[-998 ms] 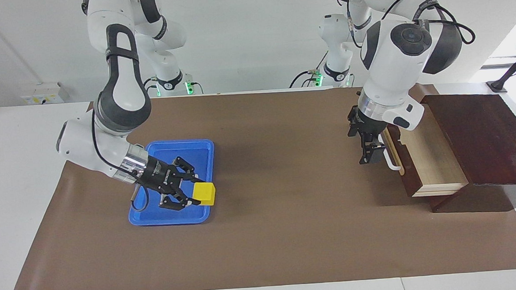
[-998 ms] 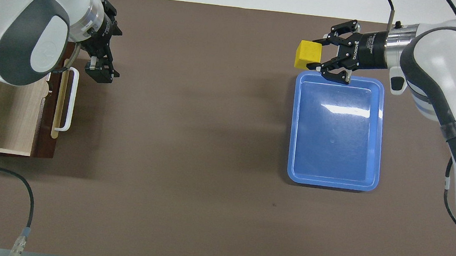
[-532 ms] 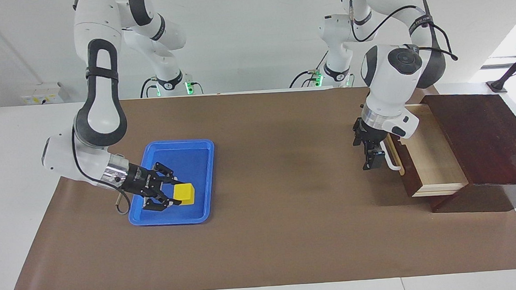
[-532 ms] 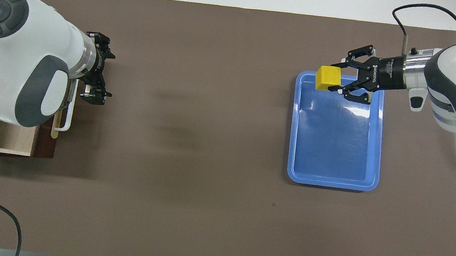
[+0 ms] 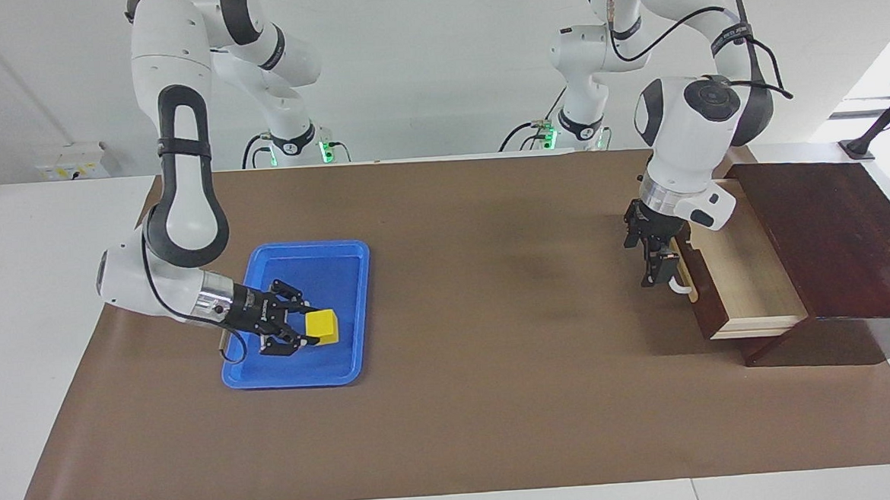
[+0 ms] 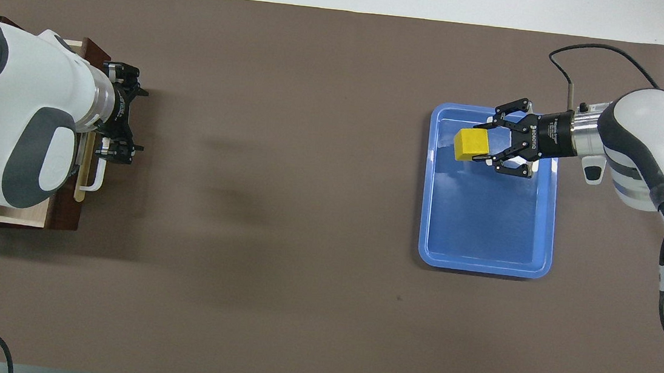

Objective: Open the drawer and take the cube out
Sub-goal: 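Lower the cube into the blue tray and open the right gripper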

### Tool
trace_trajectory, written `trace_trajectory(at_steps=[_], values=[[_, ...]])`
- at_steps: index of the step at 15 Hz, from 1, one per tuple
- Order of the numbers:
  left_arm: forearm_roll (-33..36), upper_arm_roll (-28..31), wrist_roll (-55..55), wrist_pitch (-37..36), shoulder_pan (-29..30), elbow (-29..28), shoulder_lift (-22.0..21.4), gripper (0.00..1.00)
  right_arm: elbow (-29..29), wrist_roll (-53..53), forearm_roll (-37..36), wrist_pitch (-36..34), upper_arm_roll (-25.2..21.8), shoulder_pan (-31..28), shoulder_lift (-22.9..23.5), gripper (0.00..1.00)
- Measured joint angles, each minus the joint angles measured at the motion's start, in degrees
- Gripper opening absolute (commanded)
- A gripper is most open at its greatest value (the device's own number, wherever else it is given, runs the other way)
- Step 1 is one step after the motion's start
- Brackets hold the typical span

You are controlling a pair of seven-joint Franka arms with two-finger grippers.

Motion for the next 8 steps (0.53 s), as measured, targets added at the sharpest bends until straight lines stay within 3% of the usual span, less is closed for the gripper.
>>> trace_trajectory(at_steps=[8], values=[[0.0,0.13,5.3,0.03,4.42,-0.14,-0.01,1.0,-1.95,-0.01,1.62,5.19,0.51,1.65,1.65,0.0]])
